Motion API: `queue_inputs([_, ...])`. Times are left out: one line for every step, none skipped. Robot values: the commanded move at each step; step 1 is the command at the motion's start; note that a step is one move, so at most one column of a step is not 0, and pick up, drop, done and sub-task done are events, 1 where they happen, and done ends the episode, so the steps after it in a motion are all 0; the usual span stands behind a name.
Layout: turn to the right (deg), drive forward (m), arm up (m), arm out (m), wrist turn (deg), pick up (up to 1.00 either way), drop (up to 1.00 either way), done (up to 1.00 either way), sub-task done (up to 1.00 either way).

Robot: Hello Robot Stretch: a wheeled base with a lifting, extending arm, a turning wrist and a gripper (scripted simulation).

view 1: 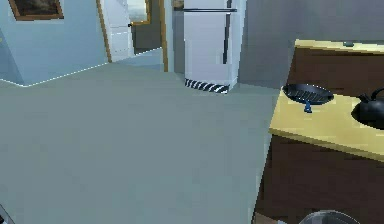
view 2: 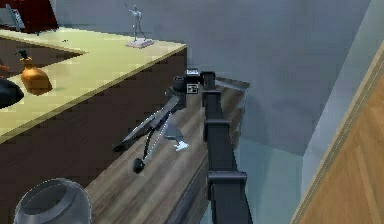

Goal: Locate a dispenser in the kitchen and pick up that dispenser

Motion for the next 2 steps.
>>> queue_inputs([0.0,0.00,0.00,0.00,45.0,0.00,0.00,0.00,0.00])
queue_inputs([0.0,0.00,0.00,0.00,45.0,0.00,0.00,0.00,0.00])
